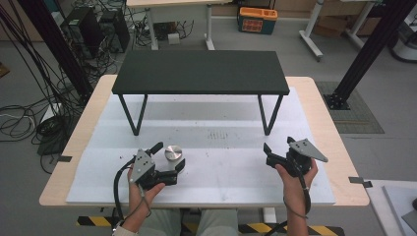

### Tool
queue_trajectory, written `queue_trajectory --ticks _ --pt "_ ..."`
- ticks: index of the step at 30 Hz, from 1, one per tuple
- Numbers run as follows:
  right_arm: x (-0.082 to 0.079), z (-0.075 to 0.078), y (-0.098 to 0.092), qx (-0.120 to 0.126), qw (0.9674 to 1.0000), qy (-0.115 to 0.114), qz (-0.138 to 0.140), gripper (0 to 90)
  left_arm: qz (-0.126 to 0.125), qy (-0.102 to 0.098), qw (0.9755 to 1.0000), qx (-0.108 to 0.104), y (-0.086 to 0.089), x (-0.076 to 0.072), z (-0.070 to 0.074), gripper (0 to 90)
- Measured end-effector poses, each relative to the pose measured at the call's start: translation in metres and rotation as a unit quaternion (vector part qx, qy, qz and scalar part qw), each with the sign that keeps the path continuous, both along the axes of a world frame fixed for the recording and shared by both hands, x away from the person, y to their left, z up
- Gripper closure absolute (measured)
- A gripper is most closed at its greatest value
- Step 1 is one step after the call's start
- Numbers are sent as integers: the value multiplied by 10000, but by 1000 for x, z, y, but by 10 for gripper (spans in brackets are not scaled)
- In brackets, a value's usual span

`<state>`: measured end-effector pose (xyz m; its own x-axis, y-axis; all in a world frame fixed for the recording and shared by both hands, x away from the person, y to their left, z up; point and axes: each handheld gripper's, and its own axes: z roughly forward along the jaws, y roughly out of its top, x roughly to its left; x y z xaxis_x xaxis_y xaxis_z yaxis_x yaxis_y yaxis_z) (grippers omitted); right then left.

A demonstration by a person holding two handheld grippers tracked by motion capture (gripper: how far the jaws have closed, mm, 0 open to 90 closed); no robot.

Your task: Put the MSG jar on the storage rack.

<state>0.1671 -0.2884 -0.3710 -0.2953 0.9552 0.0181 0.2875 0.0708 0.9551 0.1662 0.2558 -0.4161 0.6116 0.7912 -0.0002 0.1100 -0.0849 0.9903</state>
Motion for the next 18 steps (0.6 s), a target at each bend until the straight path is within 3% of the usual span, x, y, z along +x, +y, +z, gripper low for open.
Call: queue_trajectory --ticks 18 --pt "1 -1 0 22 10000 1 -6 130 -117 104 9996 226 -4 9 -3 176"
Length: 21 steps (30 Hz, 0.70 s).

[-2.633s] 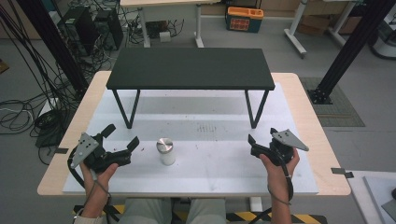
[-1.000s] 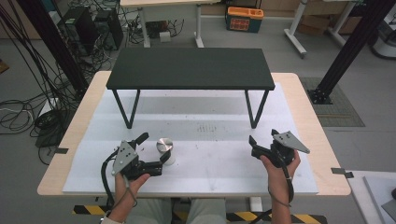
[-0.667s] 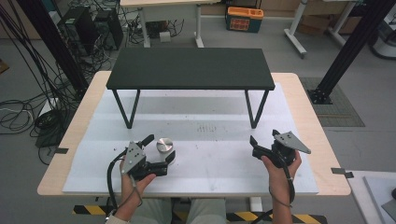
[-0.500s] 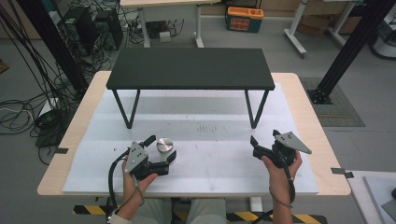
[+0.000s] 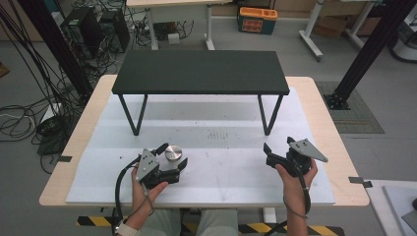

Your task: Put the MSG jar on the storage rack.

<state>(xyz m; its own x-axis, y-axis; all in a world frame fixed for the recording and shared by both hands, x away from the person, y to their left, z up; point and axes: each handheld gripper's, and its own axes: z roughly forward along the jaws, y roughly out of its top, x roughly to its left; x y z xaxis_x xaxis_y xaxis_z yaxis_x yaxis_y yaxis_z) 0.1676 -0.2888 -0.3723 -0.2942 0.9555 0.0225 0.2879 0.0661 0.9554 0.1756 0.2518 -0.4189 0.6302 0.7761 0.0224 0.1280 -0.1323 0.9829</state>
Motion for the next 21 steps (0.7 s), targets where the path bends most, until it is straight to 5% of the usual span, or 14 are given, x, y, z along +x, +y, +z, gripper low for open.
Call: queue_trajectory --ticks 10,21 --pt "-1 0 -1 8 10000 10 -24 132 -138 110 9998 66 2 5 -4 374" --pt "-2 0 -2 10 10000 21 -30 135 -146 109 9998 11 4 7 -6 426"
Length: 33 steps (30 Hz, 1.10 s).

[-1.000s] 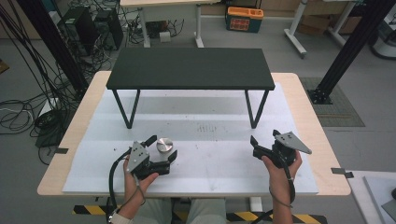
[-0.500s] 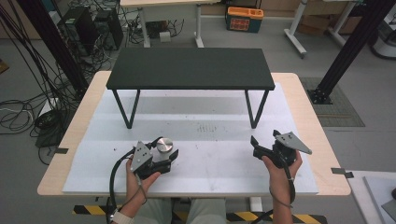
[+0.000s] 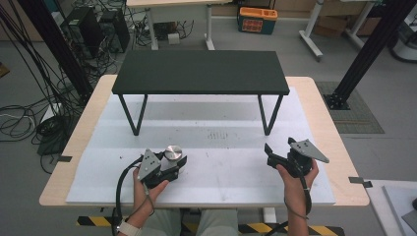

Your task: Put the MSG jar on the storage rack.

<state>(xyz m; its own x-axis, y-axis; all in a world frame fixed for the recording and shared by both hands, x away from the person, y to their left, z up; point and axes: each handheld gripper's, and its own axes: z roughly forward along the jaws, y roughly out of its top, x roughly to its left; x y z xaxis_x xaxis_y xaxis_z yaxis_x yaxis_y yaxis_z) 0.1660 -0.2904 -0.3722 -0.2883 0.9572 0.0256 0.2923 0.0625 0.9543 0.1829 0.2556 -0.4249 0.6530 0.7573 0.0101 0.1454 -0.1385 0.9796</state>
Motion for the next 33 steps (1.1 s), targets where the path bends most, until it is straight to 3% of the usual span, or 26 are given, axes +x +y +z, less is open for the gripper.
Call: queue_trajectory --ticks 16,27,33 --pt "1 1 1 -12 10000 16 -14 135 -40 3 10000 -56 2 -2 2 427" --pt "2 1 2 -9 10000 3 -6 135 -105 -133 9998 -117 11 -4 33 427" --pt "2 2 2 -3 10000 -4 6 135 -129 -97 9997 -178 14 -4 46 427"
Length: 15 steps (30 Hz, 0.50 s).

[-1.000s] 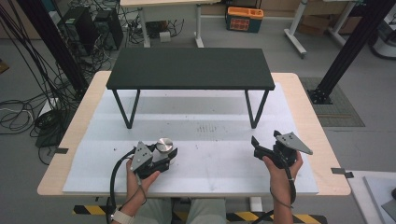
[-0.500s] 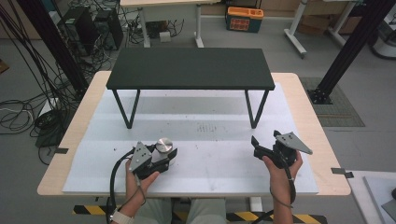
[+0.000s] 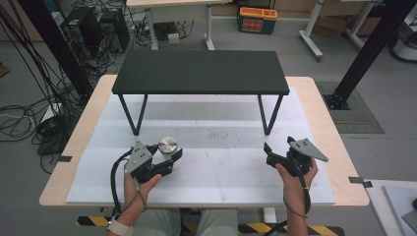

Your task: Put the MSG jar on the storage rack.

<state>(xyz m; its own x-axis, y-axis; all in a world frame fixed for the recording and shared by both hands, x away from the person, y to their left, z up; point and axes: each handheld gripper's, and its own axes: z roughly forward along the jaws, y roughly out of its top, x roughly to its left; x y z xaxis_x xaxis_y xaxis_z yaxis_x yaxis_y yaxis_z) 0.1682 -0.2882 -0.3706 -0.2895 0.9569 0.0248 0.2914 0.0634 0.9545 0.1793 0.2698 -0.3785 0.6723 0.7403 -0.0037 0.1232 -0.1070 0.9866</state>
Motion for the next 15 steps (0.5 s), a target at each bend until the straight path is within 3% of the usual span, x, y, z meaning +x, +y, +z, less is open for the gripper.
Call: queue_trajectory --ticks 5,9,11,14,15 --pt "0 0 0 1 10000 -11 11 135 -21 3 10000 26 1 1 12 427" --pt "1 1 0 9 10000 -7 9 135 -34 -25 10000 47 2 4 33 427" --pt "1 1 0 13 10000 -5 11 135 -36 -32 10000 46 3 5 36 428" --pt "2 1 0 10 10000 -7 17 135 -44 -115 9999 83 2 10 56 428" --pt "2 1 0 14 10000 -6 18 135 -44 -115 9999 83 2 10 56 427"
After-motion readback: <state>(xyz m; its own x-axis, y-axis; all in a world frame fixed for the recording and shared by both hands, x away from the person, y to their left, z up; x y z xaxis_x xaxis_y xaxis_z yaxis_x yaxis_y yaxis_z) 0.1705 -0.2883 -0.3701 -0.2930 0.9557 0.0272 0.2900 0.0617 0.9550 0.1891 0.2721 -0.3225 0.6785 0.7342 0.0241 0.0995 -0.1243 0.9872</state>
